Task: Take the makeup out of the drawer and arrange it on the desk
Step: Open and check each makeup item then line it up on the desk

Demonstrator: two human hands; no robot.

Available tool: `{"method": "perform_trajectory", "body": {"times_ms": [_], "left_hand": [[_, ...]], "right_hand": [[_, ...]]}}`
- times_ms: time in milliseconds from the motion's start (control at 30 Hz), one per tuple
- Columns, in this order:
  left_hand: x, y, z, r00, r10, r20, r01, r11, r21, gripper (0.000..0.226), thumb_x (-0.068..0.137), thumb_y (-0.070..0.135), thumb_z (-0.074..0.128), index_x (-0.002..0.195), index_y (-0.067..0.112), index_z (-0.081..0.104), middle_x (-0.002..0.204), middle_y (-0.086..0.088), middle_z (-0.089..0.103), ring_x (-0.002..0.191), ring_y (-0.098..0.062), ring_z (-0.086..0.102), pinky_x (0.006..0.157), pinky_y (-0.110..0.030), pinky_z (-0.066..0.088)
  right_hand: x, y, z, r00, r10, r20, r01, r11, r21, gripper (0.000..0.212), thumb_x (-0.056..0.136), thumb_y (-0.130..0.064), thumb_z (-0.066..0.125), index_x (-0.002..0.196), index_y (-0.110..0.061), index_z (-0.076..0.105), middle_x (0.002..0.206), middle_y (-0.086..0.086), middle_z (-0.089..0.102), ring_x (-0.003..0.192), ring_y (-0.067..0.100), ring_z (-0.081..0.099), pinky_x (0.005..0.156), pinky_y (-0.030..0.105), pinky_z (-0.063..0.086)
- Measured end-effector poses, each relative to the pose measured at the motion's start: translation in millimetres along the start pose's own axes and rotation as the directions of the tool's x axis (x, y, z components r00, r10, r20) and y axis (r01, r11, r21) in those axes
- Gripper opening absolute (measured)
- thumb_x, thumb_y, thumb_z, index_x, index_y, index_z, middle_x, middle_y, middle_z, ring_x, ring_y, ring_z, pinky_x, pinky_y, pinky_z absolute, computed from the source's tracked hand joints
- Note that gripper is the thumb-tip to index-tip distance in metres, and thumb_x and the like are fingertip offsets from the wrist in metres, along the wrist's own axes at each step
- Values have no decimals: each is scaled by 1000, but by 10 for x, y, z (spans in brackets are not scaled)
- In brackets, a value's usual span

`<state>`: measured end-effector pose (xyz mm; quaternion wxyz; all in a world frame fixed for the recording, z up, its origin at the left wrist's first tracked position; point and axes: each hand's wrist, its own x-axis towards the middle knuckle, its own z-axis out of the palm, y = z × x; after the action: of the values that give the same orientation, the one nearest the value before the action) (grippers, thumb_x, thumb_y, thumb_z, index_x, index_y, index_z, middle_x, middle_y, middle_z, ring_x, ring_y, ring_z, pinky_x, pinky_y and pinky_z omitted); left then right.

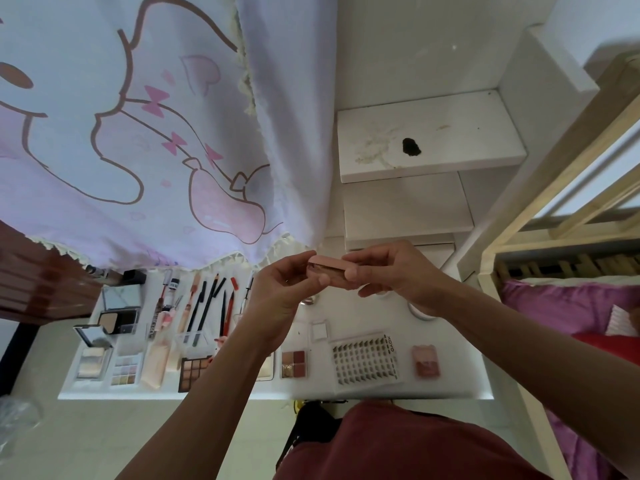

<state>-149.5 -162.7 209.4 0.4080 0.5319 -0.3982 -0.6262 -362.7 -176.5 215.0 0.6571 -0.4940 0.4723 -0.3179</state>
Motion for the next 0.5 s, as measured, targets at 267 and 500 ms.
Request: {"method": "perform_trajectory", "body": {"times_ms": [267, 500], "left_hand": [[15, -158, -111, 998, -52, 35, 54, 997, -56, 57, 64, 2, 74, 120, 2, 62, 109, -16, 71, 103, -25, 68, 87, -29, 54], [12, -575, -59, 980, -190, 56, 192, 981, -31, 62, 63, -6, 75, 121, 10, 59, 106, -16, 72, 98, -26, 69, 90, -36, 53]], "right_hand": [[99, 126, -65, 995, -50, -86, 34, 985, -169, 19, 98, -26, 57, 106, -18, 73, 92, 0, 76, 75, 20, 73, 65, 34, 52], [238, 507, -139, 984, -23, -176, -20, 971, -239, 16, 99, -23, 55, 107, -25, 70, 78, -4, 75, 72, 21, 73, 64, 32, 55]]}}
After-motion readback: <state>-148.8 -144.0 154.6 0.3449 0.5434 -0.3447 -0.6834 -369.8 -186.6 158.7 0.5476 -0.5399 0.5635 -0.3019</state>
